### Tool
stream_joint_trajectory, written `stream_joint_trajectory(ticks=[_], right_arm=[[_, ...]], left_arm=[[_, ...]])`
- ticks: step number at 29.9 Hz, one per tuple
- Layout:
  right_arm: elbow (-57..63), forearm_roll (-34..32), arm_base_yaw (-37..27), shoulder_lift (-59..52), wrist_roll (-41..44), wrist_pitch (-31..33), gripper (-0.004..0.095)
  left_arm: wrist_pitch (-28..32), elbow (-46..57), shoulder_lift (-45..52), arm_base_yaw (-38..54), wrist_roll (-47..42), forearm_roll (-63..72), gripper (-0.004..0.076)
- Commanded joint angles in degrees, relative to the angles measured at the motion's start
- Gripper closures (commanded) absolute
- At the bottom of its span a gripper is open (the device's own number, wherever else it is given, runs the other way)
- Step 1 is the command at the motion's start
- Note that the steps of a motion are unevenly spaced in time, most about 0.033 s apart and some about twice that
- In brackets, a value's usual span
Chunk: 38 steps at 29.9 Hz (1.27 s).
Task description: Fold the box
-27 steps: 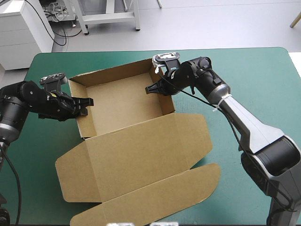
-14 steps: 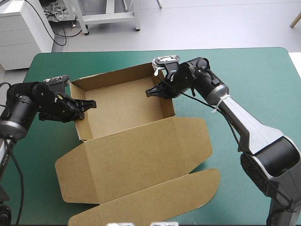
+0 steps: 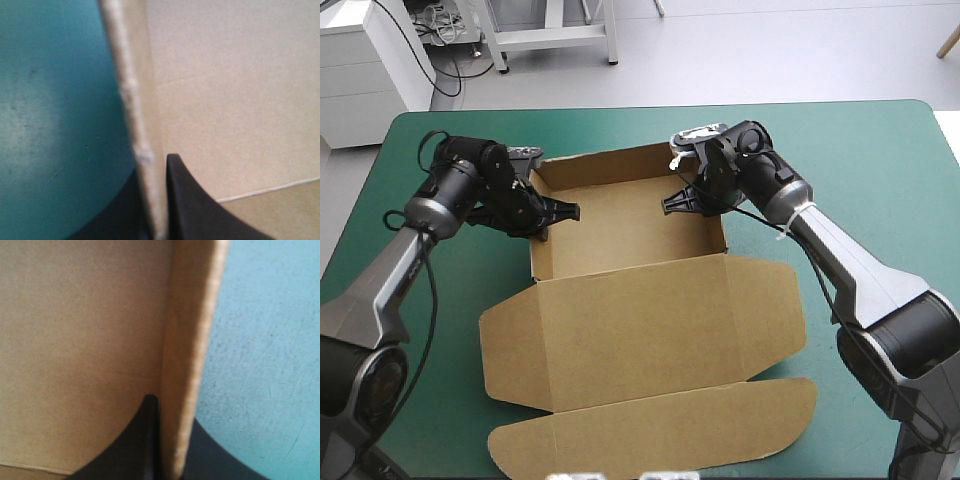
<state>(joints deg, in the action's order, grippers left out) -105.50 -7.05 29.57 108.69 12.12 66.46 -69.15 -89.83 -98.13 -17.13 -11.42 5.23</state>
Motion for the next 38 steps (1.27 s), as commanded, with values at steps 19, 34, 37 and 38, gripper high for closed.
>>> stream_joint_trajectory(ticks=[19,34,37,38], right_arm=[[9.1,-1.8,-0.1,-1.2,-1.1,-5.9,0.0913],[2.4,-8.9,0.0,-0.9,-1.3,-3.8,0.0369],[1.4,-10.0,0.0,-1.0,-2.9,-3.6,0.0371],[0.6,-10.4,0.0,-1.0,-3.8,-3.1,0.0371]], left_arm=[[-0.1,-4.9,-6.7,-1.2,5.3,1.7,0.0727],[4.1,-5.0,-6.7,-1.2,7.2,3.6,0.0204],[4.1,-6.1,-6.5,-1.2,9.7,3.4,0.018],[3.3,-7.4,-6.5,-1.2,9.8,3.3,0.018]])
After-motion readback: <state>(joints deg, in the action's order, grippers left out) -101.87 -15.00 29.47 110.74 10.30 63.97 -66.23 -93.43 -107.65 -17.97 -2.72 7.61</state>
